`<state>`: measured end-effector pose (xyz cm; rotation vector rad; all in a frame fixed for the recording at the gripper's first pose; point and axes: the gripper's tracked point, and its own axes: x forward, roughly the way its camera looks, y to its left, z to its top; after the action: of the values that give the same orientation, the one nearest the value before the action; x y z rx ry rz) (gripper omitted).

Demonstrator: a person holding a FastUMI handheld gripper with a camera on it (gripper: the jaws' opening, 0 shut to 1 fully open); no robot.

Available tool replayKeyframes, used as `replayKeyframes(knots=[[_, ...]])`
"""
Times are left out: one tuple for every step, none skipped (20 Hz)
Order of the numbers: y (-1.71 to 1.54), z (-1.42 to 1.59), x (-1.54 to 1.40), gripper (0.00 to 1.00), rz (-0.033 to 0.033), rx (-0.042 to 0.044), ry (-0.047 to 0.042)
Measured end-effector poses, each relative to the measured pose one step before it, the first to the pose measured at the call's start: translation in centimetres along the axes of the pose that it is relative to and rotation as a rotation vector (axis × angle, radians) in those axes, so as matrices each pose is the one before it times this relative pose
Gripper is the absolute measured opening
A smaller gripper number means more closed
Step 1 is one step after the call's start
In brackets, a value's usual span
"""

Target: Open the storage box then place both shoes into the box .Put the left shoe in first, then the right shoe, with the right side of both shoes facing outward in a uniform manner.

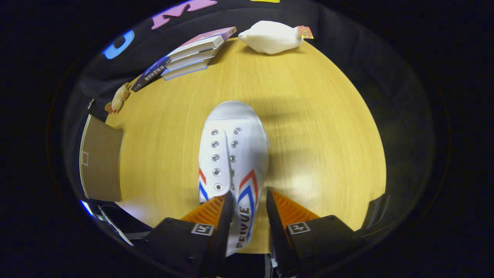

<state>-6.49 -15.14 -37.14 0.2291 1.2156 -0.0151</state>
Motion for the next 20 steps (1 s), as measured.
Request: replayKeyframes(knots=[[-0.116,0.022,-0.136,0.41,0.00097,0.00212,-0.00082],[-0.114,-0.069,-0.146,0.41,0.00358,0.00053,0.00392],[-0.134,0.179,0.121,0.39,-0.00080,0.01031,-0.00538],[-0.271,0.021,-0.132,0.29,0.00177,0.02483,-0.00395],[-0.082,0.453,-0.137,0.25,0.00322,0.01550,-0.00930],[-0.063,-0.460,0.075,0.14,0.00457,0.00828,-0.00297],[0.088,0.238,-0.356,0.10,0.00943,0.00115,0.00582],[0.055,-0.128,0.089,0.10,0.00359,0.00863,0.00260],[0.420,-0.277,-0.318,0.08,0.00770,0.01904,0.01165],[0.488,0.101,-0.364,0.06,0.01572,0.01713,0.00741],[0.764,-0.002,-0.728,0.06,0.01228,0.01928,-0.00449],[0.731,-0.061,-0.977,0.05,0.00960,0.01346,-0.00587],[0.858,0.158,-0.917,0.05,0.00384,0.01308,-0.00760],[0.964,0.470,-0.867,0.06,0.00502,0.01132,-0.01171],[1.238,0.357,-0.954,0.06,0.01007,0.00767,-0.00910],[1.519,0.354,-0.890,0.06,0.01534,0.00363,-0.00630],[1.688,0.145,-0.828,0.06,0.01827,-0.00950,-0.00131],[1.753,0.217,-0.809,0.05,0.01123,-0.01253,-0.00923],[1.816,0.233,-0.688,0.06,0.00907,-0.01616,-0.01175],[2.088,0.095,-0.707,0.06,0.01014,-0.01175,-0.01017]])
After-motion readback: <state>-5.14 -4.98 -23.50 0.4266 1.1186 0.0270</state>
